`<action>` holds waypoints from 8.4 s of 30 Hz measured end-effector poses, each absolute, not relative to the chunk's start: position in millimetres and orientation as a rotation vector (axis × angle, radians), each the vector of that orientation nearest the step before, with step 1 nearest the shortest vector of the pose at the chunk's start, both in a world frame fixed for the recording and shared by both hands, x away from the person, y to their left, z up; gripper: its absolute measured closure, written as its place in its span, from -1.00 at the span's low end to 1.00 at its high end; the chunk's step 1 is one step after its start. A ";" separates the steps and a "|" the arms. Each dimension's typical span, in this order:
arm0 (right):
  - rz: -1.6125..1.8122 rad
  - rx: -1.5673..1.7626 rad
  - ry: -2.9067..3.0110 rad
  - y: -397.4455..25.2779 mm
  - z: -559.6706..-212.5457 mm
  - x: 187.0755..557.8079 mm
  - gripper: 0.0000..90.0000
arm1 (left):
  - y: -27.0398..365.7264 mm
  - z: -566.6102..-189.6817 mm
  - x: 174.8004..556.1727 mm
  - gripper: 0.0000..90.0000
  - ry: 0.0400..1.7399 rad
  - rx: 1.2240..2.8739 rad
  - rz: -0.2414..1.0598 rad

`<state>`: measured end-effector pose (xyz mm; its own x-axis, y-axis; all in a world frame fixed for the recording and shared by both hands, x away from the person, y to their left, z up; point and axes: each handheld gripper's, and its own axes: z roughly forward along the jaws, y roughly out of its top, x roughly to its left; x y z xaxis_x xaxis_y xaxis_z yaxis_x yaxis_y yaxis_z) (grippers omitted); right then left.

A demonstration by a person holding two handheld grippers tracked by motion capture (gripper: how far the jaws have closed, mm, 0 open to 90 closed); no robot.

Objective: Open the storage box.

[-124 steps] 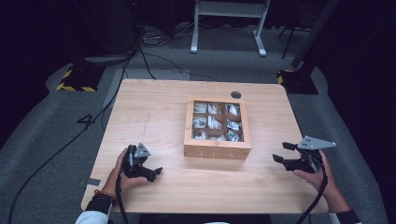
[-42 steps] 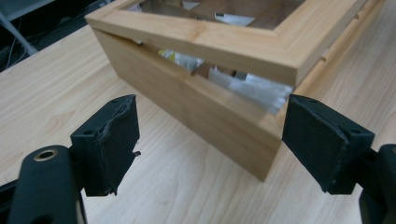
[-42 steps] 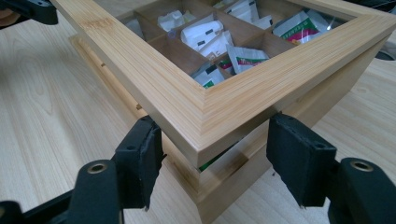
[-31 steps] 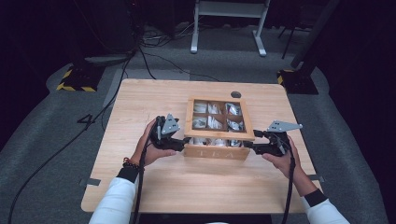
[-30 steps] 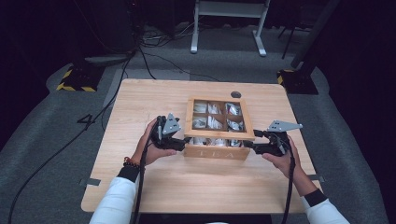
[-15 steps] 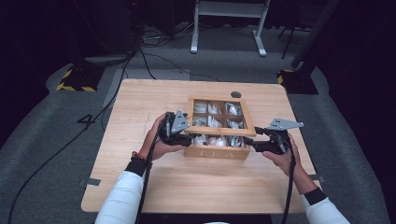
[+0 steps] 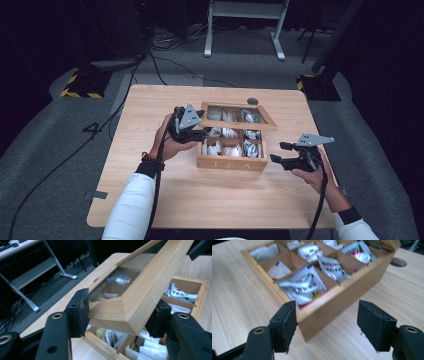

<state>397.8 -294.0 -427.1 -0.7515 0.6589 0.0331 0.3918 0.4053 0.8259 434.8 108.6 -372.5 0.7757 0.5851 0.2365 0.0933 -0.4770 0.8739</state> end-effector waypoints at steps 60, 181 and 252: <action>1.104 0.873 2.499 -325.9 -504.0 375.8 -0.57 | 112.6 -321.9 509.1 0.21 0.647 1.839 0.572; 1.098 0.884 2.494 -325.0 -504.3 376.7 -0.61 | 103.0 -398.5 576.1 0.15 0.950 2.131 0.572; 1.253 0.695 2.403 -284.1 -404.1 395.3 -0.08 | 191.5 -467.5 364.0 -0.59 0.802 2.367 0.557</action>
<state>395.3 -284.1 -404.1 -0.8218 0.5650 -0.0735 0.2632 0.4908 0.8306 364.0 191.5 -467.5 0.7328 0.6511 0.1975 0.4122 -0.6558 0.6325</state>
